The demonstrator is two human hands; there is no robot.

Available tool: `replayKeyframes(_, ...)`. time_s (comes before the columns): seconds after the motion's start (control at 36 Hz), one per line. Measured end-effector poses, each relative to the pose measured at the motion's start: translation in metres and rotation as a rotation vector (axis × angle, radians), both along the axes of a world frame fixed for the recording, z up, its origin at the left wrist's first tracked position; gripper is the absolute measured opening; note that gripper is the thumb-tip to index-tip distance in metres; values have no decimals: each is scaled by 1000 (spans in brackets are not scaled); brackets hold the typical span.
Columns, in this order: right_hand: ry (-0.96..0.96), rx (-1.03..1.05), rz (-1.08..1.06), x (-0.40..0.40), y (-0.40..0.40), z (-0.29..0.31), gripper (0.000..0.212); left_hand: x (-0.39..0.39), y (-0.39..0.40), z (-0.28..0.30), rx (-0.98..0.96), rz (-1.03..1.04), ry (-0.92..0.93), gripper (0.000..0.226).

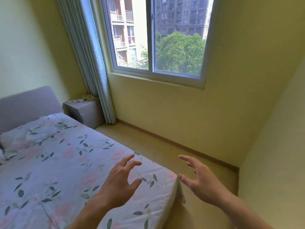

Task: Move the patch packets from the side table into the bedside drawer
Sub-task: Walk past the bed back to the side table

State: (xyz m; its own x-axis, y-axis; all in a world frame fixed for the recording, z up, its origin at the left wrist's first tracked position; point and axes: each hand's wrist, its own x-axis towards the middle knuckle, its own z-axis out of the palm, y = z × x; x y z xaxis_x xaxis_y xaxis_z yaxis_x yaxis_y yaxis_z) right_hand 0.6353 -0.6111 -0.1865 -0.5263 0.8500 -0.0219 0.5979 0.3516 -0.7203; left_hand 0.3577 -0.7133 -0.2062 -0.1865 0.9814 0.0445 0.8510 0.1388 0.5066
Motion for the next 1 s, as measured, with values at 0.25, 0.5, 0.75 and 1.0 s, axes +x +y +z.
replayKeyframes(0.25, 24, 16, 196, -17, 159, 6, 65, 1, 84, 1, -24, 252, 13, 46)
replayKeyframes(0.5, -14, -27, 247, -23, 329, -15, 64, -9, 235, -31, -75, 364, -33, 42)
replayKeyframes(0.75, 6, -57, 143, 16, 507, -6, 61, 23, 460, -27, -55, 234, -79, 47)
replayKeyframes(1.0, -11, -66, 251, 0, 688, -23, 62, 43, 640, -26, 8, 251, -93, 47)
